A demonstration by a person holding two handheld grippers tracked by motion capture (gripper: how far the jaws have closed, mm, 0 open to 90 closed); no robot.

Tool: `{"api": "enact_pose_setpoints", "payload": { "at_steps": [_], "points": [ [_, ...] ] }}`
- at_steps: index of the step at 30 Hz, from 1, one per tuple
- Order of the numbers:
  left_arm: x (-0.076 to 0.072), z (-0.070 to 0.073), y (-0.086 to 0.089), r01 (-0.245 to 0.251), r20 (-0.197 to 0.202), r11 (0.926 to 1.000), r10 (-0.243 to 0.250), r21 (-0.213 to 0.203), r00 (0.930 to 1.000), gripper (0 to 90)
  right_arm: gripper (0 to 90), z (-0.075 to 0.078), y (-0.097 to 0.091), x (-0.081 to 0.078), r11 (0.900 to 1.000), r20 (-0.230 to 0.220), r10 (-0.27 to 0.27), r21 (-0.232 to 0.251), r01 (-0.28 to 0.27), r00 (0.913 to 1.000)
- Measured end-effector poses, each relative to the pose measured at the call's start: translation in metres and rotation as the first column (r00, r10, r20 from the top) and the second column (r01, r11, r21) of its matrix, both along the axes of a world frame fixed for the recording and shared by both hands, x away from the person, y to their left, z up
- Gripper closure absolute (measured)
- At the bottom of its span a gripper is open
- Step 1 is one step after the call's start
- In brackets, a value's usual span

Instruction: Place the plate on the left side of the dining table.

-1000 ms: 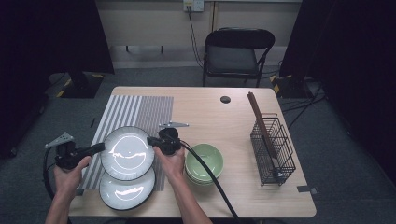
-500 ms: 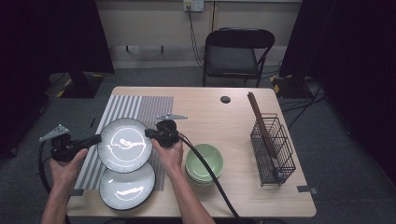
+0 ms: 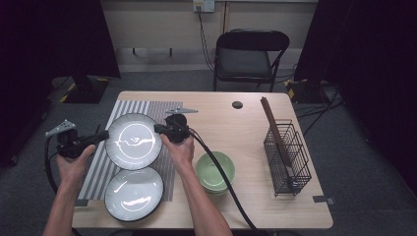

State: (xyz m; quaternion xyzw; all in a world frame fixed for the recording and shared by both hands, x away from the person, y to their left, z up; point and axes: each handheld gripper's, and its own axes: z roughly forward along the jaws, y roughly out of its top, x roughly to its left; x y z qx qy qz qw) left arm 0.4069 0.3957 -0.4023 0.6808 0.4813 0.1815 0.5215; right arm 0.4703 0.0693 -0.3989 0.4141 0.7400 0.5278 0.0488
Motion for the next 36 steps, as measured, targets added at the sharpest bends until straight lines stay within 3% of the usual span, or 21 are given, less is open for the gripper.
{"api": "enact_pose_setpoints", "payload": {
  "at_steps": [4, 14, 16, 19, 22, 24, 30, 36],
  "points": [
    [0.01, 0.003, 0.001, 0.006, -0.011, 0.9998, -0.006, 0.021, 0.9999, 88.3, 85.9, -0.001, 0.001, 0.008, 1.0, -0.011, -0.003, 0.006, 0.003, 0.9999],
    [0.03, 0.001, 0.004, -0.026, -0.031, 0.9995, 0.026, 0.018, 0.9992, 88.5, 85.8, 0.001, 0.008, 0.03, 0.9997, 0.01, 0.002, -0.022, -0.002, 1.0],
    [0.032, 0.001, 0.003, -0.028, -0.033, 0.9991, 0.029, 0.033, 0.999, 88.5, 85.7, -0.002, 0.009, 0.036, 0.9997, 0.003, 0.001, -0.022, -0.001, 1.0],
    [0.037, -0.002, 0.005, -0.029, -0.044, 0.9994, 0.03, 0.021, 0.9986, 88.6, 85.7, -0.005, 0.01, 0.041, 0.9997, -0.007, 0.006, -0.023, -0.006, 1.0],
    [0.046, -0.008, 0.003, -0.024, -0.066, 0.9979, 0.028, 0.061, 0.9974, 88.5, 85.6, -0.014, 0.013, 0.045, 0.9993, -0.02, -0.012, -0.036, 0.012, 0.9997],
    [0.051, -0.015, 0.003, -0.019, -0.078, 0.9977, 0.024, 0.065, 0.9967, 88.6, 85.7, -0.019, 0.012, 0.045, 0.9991, -0.013, -0.021, -0.037, 0.021, 0.9997],
    [0.06, -0.034, 0.005, -0.019, -0.121, 0.9993, 0.023, 0.031, 0.9924, 88.6, 85.7, -0.035, 0.014, 0.055, 0.9983, -0.068, -0.021, -0.055, 0.017, 0.9974],
    [0.067, -0.04, 0.003, -0.019, -0.147, 0.9989, 0.025, 0.044, 0.9887, 88.7, 85.6, -0.045, 0.012, 0.061, 0.9983, -0.082, -0.024, -0.055, 0.02, 0.9963]
  ]
}}
